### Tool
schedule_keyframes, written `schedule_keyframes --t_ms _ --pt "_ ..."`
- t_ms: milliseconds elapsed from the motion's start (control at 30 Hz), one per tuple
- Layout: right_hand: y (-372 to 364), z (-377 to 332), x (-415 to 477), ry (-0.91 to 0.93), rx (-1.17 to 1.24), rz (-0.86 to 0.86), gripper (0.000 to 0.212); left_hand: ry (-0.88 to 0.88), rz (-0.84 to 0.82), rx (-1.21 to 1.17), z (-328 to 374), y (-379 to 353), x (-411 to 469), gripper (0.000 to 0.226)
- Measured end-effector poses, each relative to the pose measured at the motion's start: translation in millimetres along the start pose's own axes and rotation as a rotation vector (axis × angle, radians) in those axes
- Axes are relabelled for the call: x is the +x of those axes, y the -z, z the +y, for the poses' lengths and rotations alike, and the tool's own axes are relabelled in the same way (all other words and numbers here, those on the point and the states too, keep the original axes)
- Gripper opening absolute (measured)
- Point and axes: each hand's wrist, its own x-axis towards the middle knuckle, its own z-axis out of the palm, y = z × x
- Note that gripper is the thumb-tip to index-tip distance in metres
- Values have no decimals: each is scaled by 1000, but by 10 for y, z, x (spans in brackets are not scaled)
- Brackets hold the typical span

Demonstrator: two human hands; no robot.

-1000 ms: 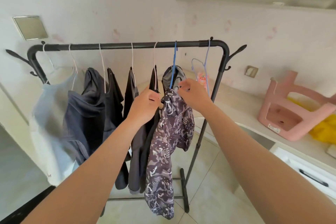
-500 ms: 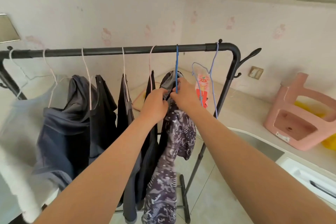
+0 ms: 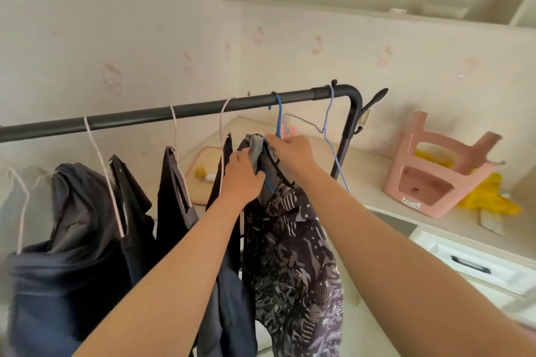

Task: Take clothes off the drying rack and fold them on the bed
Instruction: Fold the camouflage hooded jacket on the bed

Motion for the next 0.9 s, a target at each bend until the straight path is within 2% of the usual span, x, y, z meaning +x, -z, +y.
schedule_keyframes --t_ms 100,167,267,433,633,800,900 --pt "69 -56 -21 -17 12 96 40 1 -52 -36 23 26 10 71" --pt "131 -122 -36 -19 36 156 46 -25 -65 -68 4 30 38 75" --pt "260 -209 -90 -18 56 180 48 -62 16 -133 -42 -35 133 87" --pt "436 -311 -281 -11 34 216 41 -99 -21 -123 102 31 21 78" --pt "560 -120 -579 -5 2 274 50 -200 157 -144 120 -90 -24 78" --pt "756 106 -797 29 28 338 42 -311 119 -65 184 -193 -121 82" --pt "898 212 -884 43 38 350 40 -368 130 -19 220 -261 -189 65"
